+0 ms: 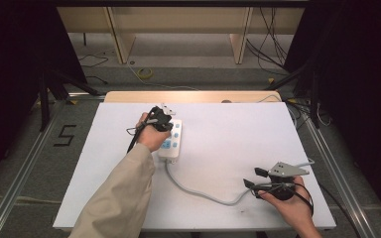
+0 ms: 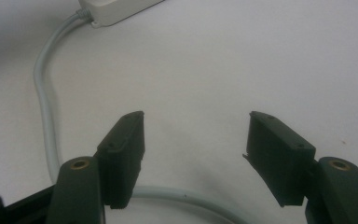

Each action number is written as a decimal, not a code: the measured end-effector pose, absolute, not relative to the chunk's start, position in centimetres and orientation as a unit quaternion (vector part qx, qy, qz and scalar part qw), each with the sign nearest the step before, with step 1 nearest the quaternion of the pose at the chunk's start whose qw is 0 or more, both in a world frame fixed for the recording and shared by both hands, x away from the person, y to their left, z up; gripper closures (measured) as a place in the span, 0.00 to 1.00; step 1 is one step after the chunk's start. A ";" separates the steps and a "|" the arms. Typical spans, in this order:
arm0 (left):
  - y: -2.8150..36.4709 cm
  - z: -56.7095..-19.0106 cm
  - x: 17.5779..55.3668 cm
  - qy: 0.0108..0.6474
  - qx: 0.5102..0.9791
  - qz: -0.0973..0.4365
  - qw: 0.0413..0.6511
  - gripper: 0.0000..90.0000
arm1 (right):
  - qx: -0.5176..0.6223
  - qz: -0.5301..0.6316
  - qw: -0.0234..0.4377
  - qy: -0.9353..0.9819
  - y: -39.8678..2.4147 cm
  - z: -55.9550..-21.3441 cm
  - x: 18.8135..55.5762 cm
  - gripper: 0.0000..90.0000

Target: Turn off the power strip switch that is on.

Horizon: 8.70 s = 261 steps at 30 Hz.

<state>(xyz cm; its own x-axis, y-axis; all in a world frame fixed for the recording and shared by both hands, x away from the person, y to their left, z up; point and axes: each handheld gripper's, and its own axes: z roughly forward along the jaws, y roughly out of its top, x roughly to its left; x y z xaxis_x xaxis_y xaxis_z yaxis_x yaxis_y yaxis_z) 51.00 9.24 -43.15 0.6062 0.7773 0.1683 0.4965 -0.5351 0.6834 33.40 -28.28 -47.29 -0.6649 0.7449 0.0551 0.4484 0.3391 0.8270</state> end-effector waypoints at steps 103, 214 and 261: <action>6.6 -43.2 55.0 0.379 0.852 0.236 0.273 1.00 | 0.370 0.439 0.166 0.802 -28.4 -47.3 33.5 0.42; 5.7 -44.9 56.3 0.405 0.857 0.211 0.238 1.00 | 0.370 0.438 0.164 0.803 -28.3 -47.3 33.5 0.42; 5.6 -44.9 56.1 0.405 0.859 0.214 0.230 1.00 | 0.370 0.439 0.164 0.802 -28.2 -47.3 33.5 0.42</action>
